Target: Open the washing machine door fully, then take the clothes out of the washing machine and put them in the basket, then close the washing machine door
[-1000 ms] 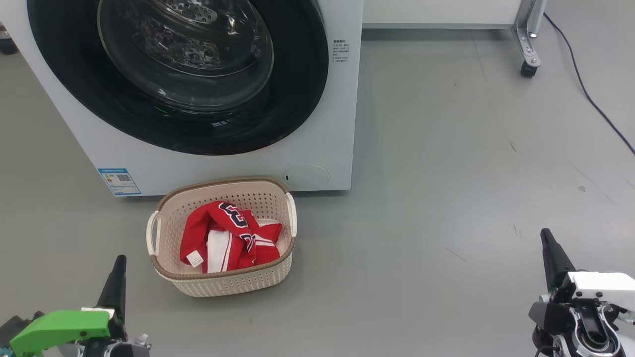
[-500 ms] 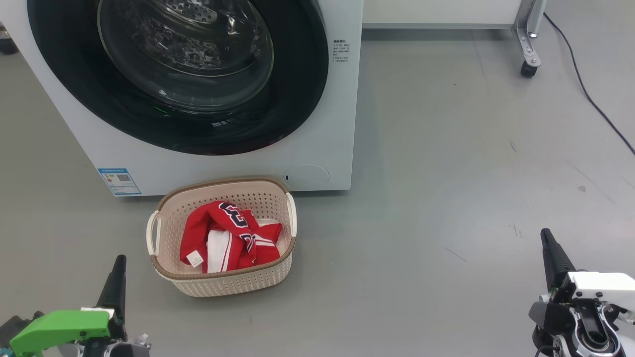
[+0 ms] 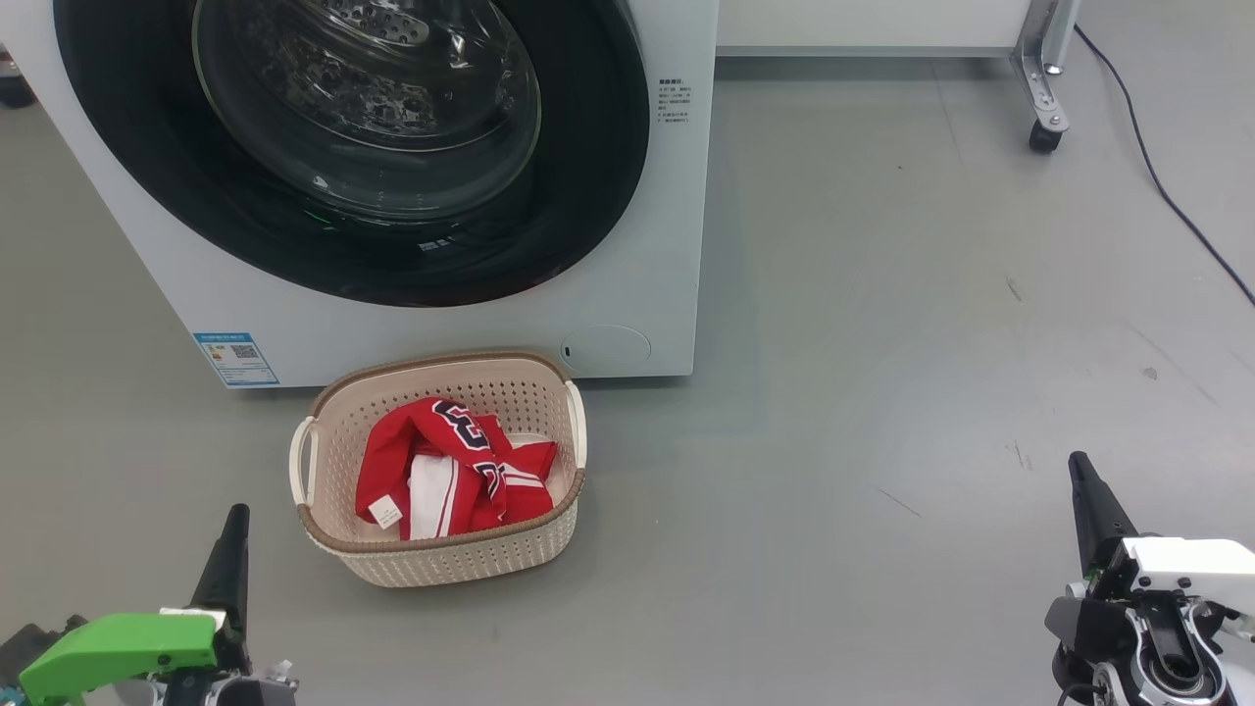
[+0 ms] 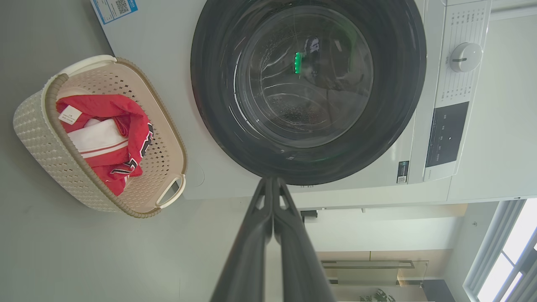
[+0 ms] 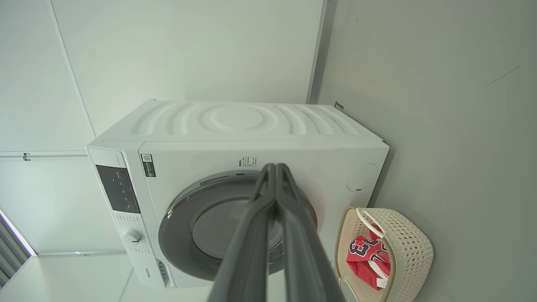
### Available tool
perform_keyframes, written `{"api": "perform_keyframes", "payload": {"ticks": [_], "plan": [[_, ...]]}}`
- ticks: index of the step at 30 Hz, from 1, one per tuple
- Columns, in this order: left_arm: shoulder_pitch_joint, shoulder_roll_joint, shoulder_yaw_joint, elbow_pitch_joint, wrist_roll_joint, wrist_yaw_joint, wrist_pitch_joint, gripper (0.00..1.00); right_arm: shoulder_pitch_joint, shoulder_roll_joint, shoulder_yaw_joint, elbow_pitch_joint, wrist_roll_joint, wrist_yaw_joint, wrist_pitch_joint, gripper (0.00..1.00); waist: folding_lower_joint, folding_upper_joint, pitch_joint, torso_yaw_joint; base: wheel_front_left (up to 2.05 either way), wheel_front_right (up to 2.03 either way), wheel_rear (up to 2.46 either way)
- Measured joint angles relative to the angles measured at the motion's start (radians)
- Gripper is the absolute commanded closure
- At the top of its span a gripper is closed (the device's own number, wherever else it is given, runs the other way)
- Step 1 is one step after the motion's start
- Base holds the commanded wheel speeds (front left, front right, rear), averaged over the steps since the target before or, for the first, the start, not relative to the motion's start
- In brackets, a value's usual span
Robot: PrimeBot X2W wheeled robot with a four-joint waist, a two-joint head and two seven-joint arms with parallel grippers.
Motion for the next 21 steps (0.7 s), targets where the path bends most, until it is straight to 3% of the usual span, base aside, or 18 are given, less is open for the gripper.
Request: {"api": "perform_keyframes", "payload": {"ticks": [21], "plan": [[0.000, 0.000, 0.002, -0.001, 0.000, 0.000, 0.000, 1.00, 0.000, 0.000, 0.000, 0.000, 0.000, 0.000, 0.000, 1.00, 0.0000, 0.0000, 0.000, 0.000, 0.00, 0.00, 0.00]]}}
